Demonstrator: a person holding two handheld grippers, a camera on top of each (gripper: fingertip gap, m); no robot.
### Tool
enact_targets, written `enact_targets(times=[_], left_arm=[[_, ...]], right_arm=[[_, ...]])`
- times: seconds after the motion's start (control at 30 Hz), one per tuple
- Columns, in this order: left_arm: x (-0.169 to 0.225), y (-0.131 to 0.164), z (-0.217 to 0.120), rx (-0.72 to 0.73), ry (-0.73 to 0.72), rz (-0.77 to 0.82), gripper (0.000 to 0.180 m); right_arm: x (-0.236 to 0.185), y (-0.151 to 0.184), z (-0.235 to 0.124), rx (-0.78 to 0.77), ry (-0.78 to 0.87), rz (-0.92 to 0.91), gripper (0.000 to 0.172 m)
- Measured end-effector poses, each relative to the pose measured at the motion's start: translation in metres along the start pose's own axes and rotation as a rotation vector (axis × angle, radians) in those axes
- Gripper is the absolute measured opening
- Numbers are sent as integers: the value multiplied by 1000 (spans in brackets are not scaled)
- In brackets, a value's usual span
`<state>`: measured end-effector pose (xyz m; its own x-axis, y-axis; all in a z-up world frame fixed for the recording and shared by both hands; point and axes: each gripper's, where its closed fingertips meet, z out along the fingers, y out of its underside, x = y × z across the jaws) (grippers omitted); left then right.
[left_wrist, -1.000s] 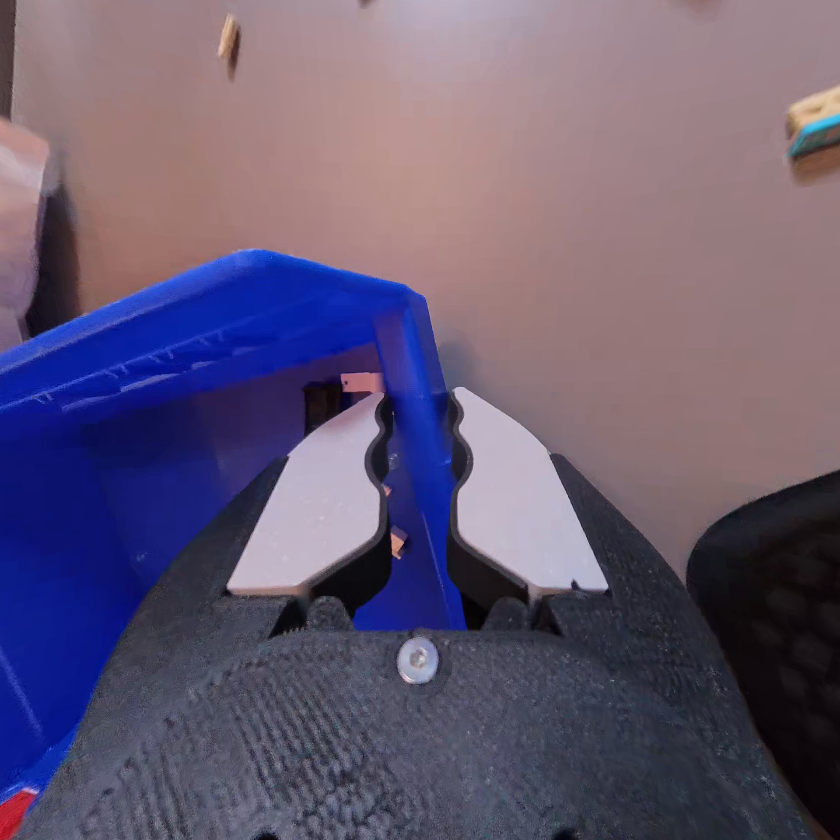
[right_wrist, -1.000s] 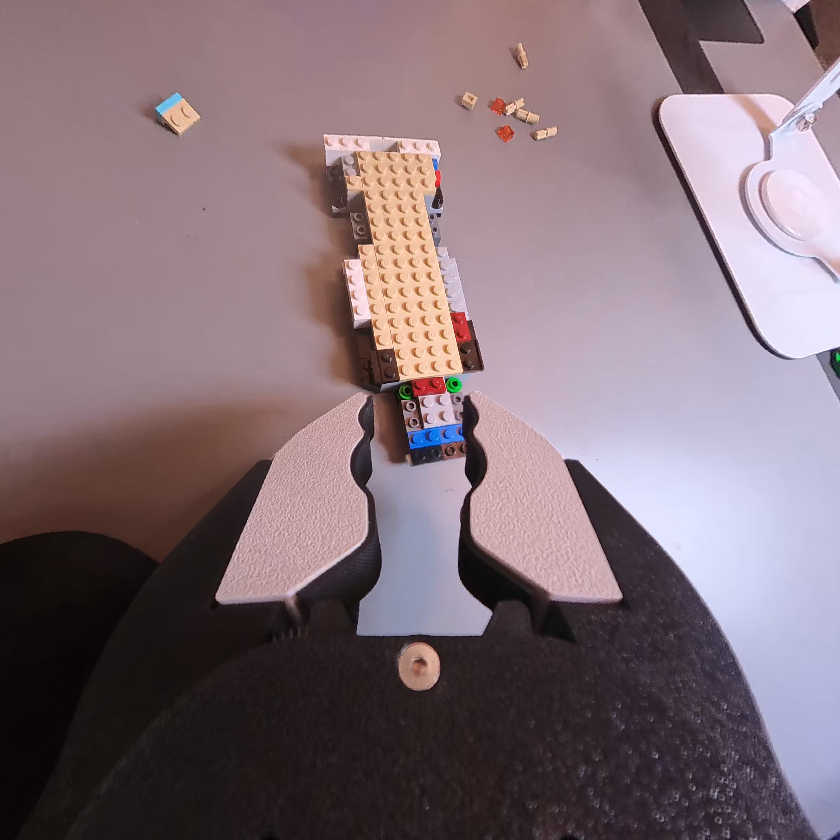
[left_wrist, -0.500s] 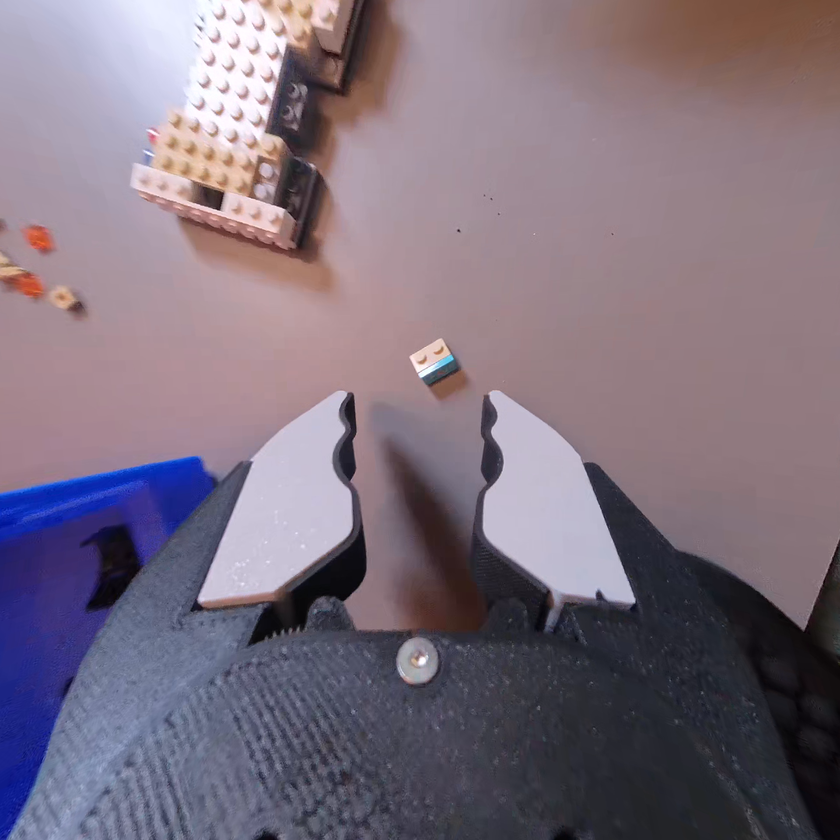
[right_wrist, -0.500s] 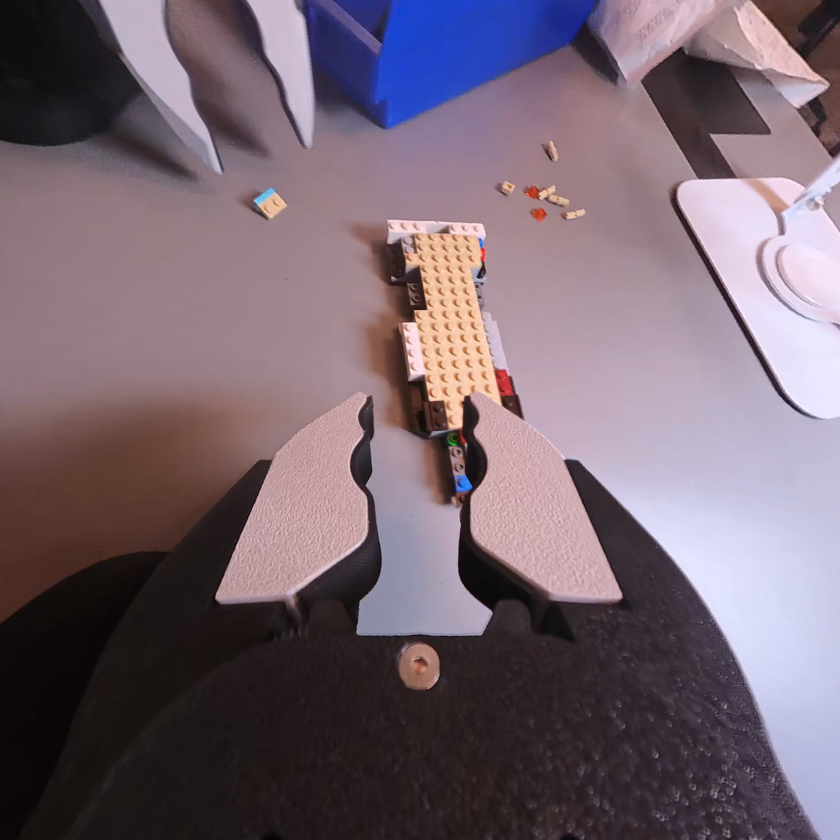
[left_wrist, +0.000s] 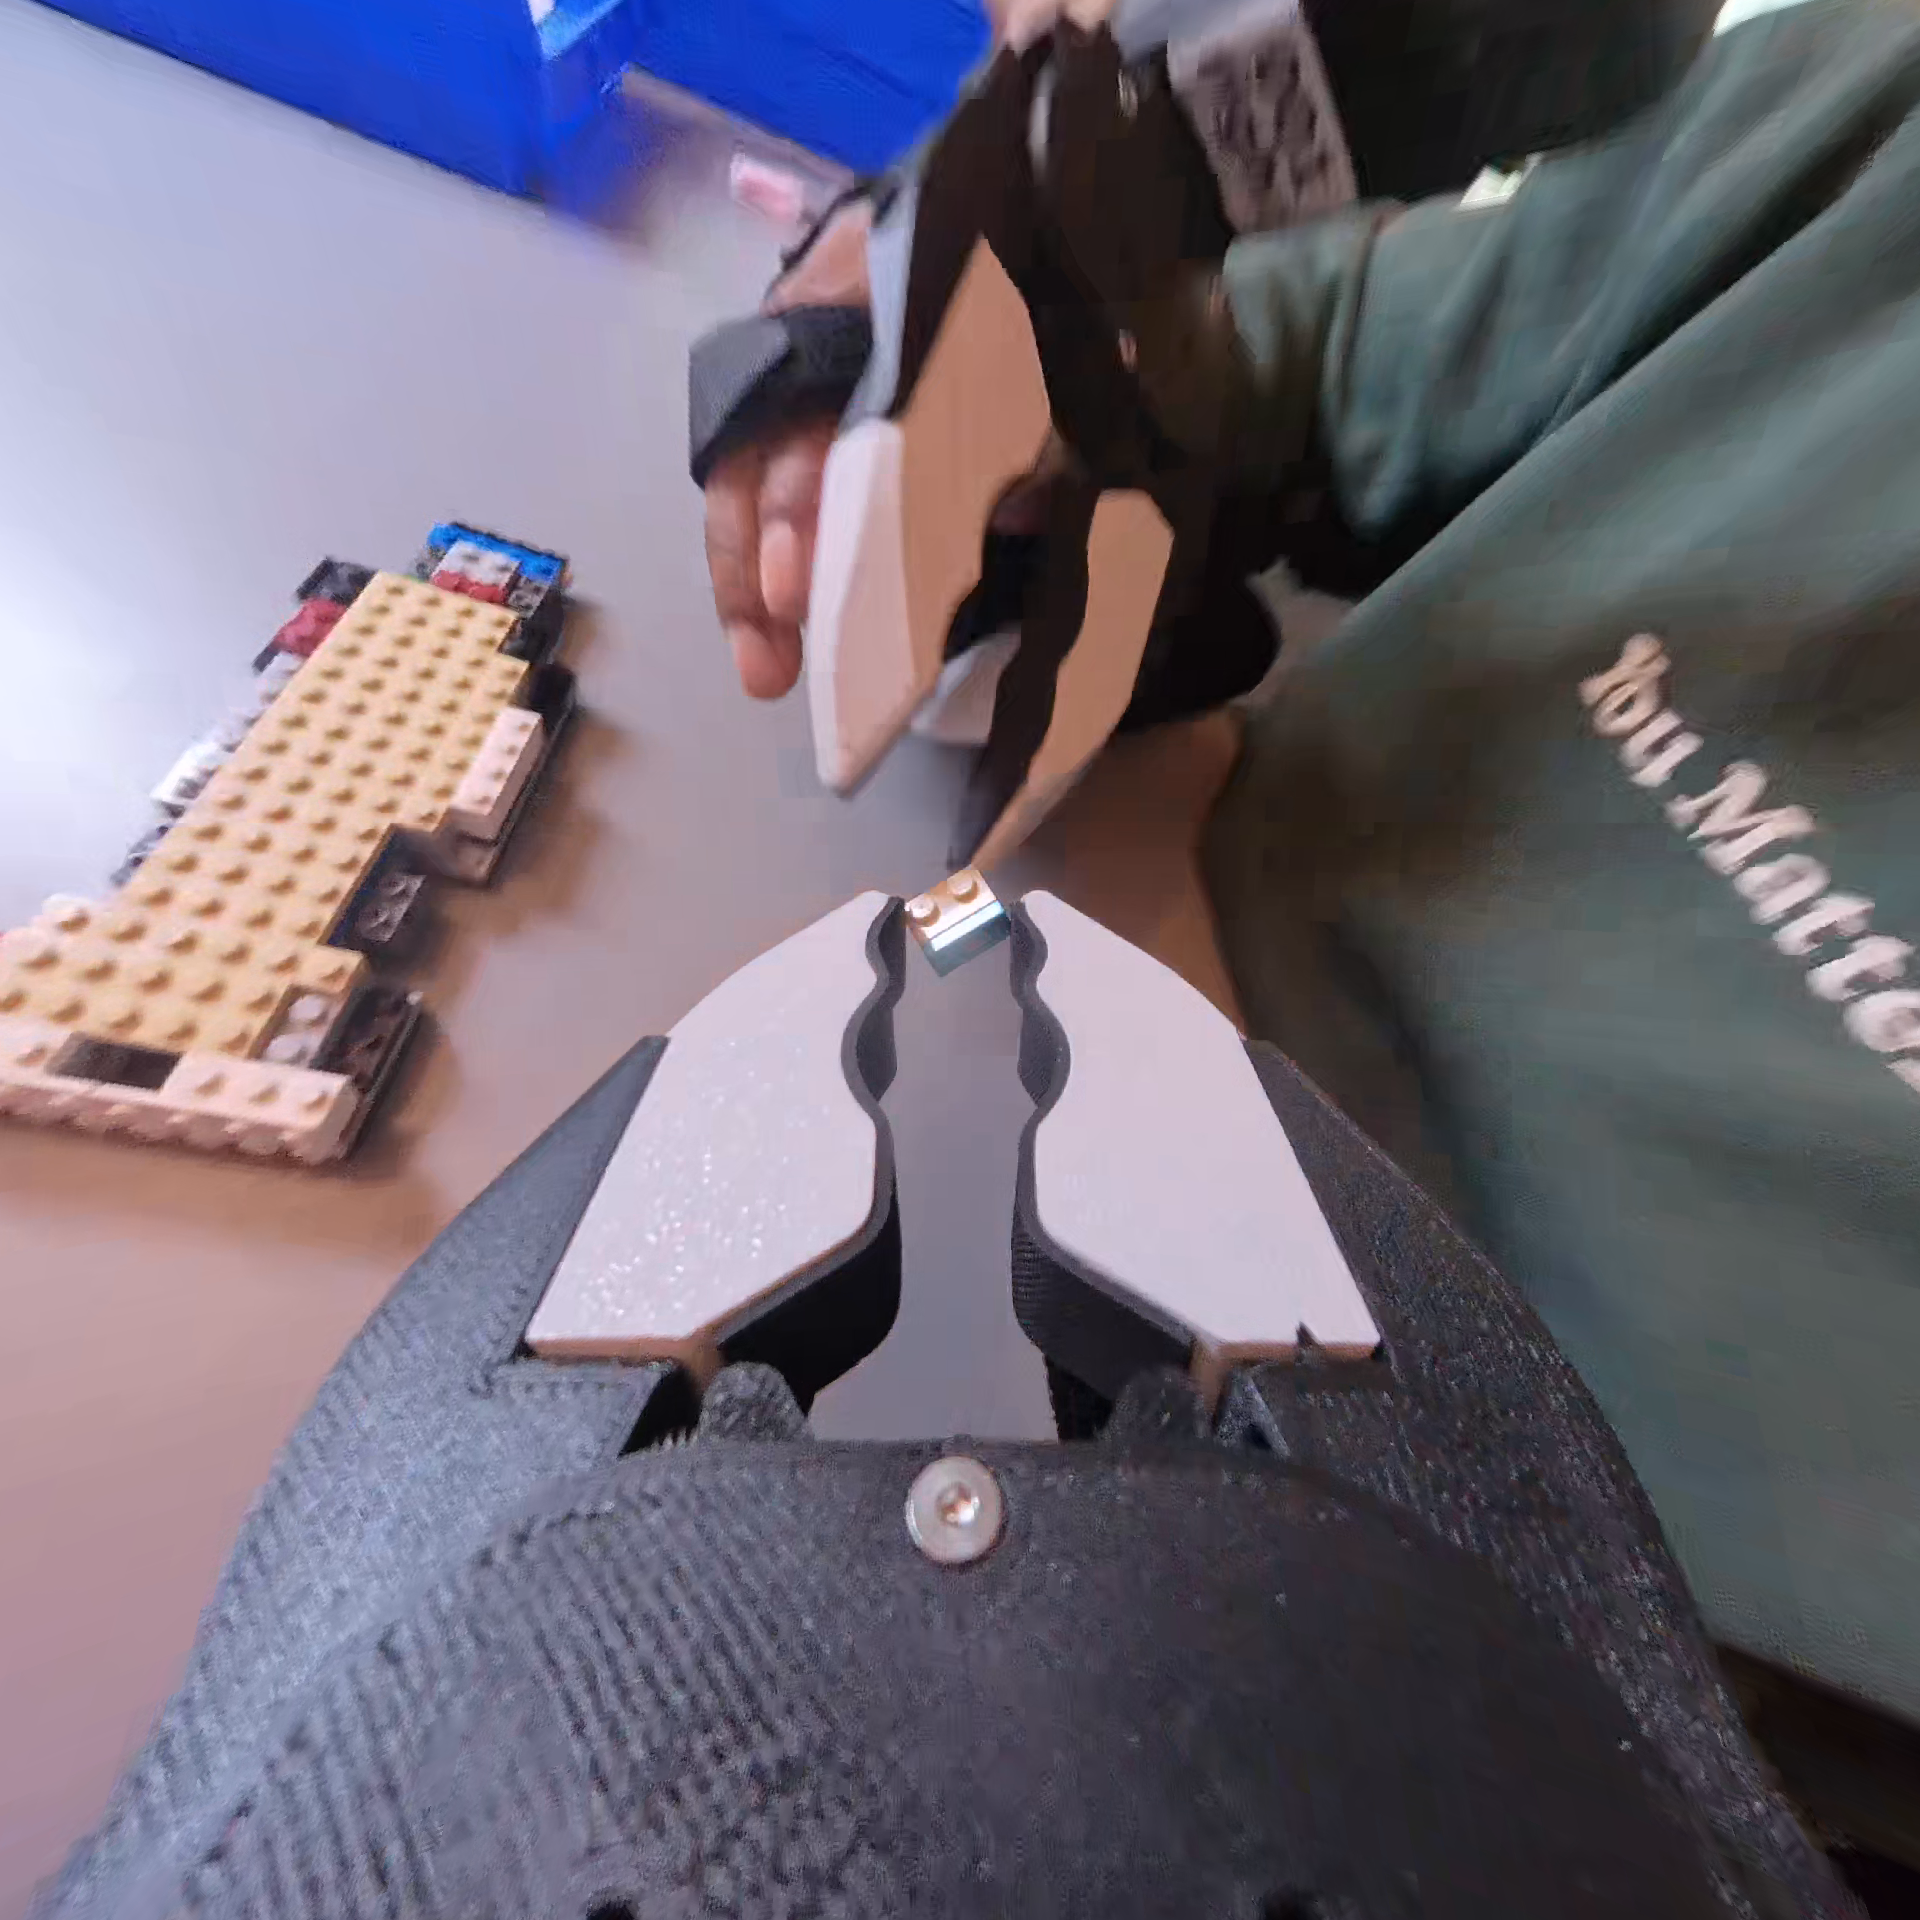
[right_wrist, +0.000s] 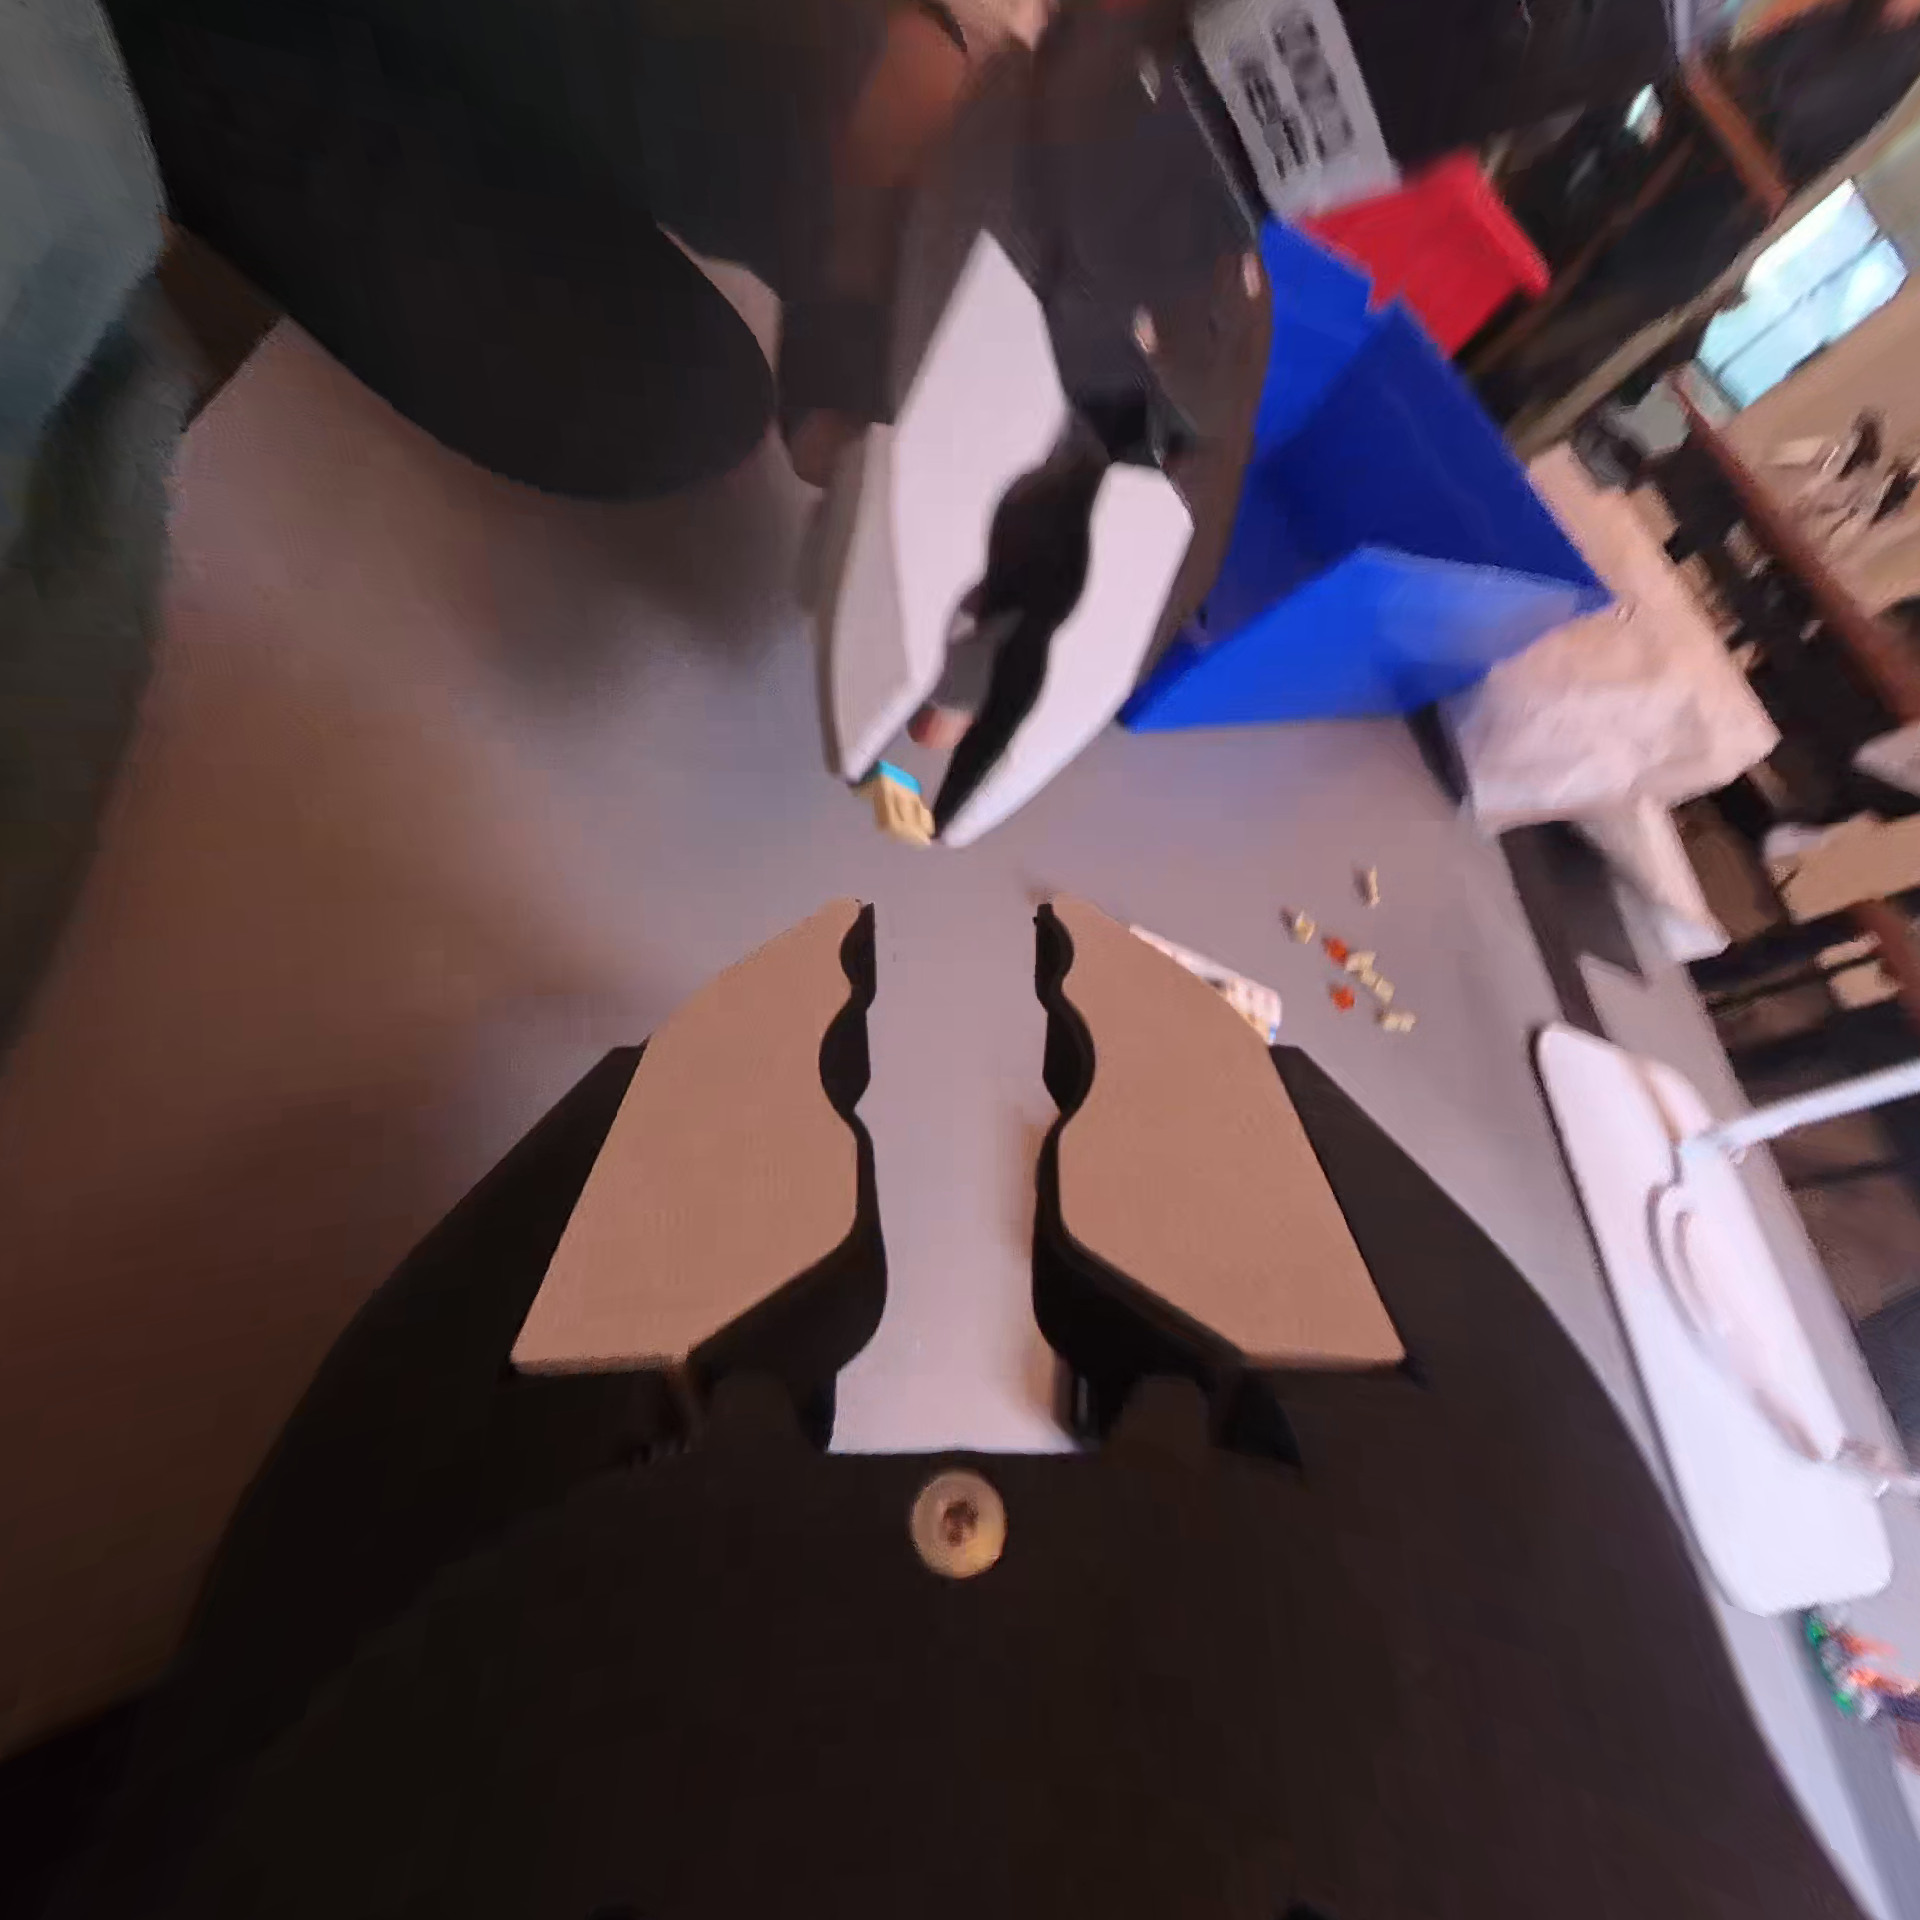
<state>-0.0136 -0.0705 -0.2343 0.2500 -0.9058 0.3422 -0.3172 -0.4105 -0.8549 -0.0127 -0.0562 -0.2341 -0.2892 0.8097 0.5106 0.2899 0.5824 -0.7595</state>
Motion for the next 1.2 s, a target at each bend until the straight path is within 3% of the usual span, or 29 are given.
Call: enact_targets(times=[0.13,0.23,0.4,0.6,0.73,0.93,1.2], left_arm=[[8,-8,3,59,108,-84,19],[7,-13,0,107,114,-109,19],[4,-24,-11,135,-45,99,15],[-7,-26,-4,88,-282,299,14],[-13,-29,-3,61,-362,361,9],[-4,-27,-2,53,-305,371,8],[11,-30,0,110,-158,290,8]], right_arm=[[-4,-14,5,41,28,-92,12],[0,-15,1,66,25,-19,3],[12,-15,-7,134,-38,241,2],[20,-9,-4,121,-44,401,2],[23,-8,-4,118,-36,464,2],[18,-12,-7,185,-108,495,9],[8,-24,-13,259,-209,483,4]])
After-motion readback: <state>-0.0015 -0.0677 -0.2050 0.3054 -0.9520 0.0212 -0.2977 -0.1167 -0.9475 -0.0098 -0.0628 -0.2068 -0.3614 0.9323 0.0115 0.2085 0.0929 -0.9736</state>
